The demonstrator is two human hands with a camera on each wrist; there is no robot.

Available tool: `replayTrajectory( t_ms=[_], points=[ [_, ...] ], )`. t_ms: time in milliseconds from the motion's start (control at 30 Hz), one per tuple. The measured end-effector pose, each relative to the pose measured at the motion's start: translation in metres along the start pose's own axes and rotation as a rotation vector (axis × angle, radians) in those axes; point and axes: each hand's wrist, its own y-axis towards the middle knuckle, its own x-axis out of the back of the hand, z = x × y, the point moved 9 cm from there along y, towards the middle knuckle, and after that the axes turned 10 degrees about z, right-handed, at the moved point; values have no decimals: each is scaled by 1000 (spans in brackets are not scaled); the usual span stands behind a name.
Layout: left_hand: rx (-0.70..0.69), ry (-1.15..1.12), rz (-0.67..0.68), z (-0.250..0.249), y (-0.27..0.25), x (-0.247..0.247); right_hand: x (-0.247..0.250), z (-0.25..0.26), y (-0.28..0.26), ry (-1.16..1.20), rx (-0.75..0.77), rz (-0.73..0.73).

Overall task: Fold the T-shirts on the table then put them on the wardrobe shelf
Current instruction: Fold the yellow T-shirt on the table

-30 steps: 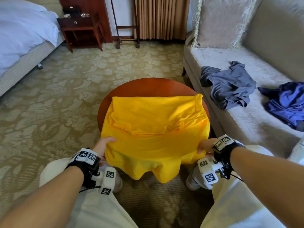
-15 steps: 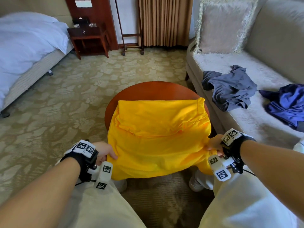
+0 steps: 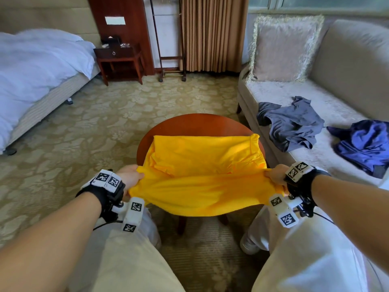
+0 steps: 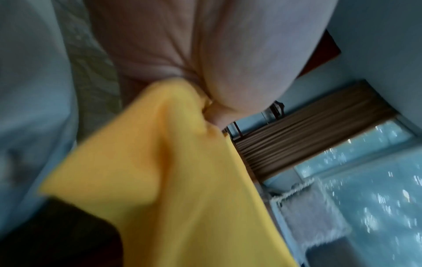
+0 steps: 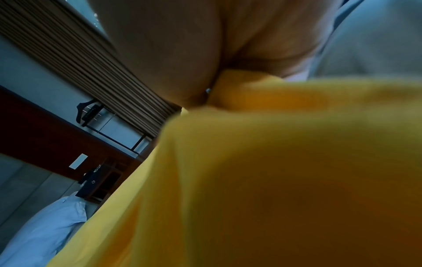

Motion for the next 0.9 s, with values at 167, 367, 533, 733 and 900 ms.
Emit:
replayTrajectory(
  t_ms=[167,367,533,733,900],
  points=[
    [15,260,-25,-11,-2,14,7,5,-9,-112,-28,101],
    [25,-44,256,-27,-24,3,34,18,14,-337,85,138],
    [-35,-241,256,-40,-12,19,42,32,21,-19,189,206],
    [-17,-293,80,-48,5,29,53,51,-14,-104,169,142],
    [17,-209,-44,-41,31,45,61,50,22,137,227,167]
  ],
)
